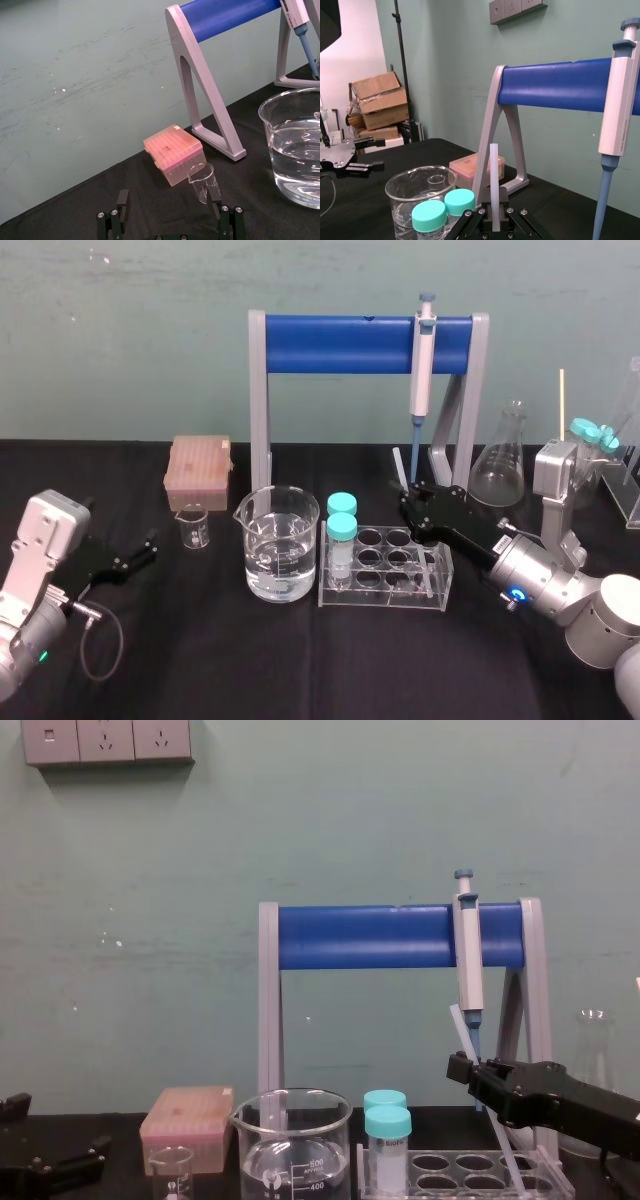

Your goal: Pick up the stirring rod with one hand, then place it down.

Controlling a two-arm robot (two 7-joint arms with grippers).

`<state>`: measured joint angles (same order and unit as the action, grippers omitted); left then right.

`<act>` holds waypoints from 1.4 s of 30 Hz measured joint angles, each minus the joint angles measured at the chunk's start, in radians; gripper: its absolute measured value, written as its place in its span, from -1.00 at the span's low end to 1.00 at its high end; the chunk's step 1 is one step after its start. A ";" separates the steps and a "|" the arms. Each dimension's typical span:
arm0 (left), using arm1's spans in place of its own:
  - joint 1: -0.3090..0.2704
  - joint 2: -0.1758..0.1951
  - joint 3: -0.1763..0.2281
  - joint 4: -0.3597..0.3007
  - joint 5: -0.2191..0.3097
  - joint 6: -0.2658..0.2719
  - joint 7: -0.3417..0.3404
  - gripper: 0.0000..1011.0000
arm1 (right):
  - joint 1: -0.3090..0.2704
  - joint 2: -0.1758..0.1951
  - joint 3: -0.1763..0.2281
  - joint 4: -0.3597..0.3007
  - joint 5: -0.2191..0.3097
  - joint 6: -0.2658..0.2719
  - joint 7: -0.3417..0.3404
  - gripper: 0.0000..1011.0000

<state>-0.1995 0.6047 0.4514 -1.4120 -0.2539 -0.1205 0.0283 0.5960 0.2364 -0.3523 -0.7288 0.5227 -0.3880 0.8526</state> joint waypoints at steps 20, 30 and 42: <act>0.000 0.000 0.000 0.000 0.000 0.000 0.000 0.98 | -0.001 0.000 0.002 -0.002 0.003 -0.002 0.001 -0.60; 0.000 0.000 0.000 0.000 0.000 0.000 0.000 0.98 | -0.001 0.000 0.002 -0.002 0.003 -0.002 0.002 0.03; 0.000 0.000 0.000 0.000 0.000 0.000 0.000 0.98 | -0.001 0.000 0.003 -0.002 0.004 -0.003 0.003 0.73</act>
<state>-0.1995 0.6047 0.4514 -1.4120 -0.2539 -0.1206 0.0283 0.5945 0.2368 -0.3497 -0.7309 0.5271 -0.3907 0.8552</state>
